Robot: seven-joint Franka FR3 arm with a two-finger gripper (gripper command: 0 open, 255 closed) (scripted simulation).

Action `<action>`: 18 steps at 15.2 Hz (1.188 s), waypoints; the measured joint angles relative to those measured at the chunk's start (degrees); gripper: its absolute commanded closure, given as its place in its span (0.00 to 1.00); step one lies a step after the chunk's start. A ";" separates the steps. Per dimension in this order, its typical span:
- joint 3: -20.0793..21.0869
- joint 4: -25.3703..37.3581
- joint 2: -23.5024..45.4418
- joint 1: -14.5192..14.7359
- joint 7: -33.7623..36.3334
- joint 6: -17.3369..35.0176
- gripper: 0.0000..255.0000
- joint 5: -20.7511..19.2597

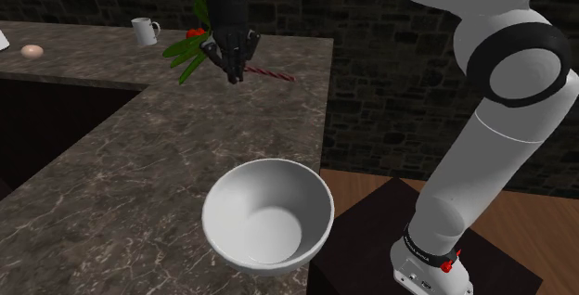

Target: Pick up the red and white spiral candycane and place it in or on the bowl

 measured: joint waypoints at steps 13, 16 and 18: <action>7.19 -6.58 -9.53 5.74 13.39 -0.60 1.00 5.94; 9.54 -6.58 -10.36 7.01 17.12 -0.86 1.00 6.83; 11.46 -6.12 -10.26 7.78 19.89 -0.91 1.00 7.08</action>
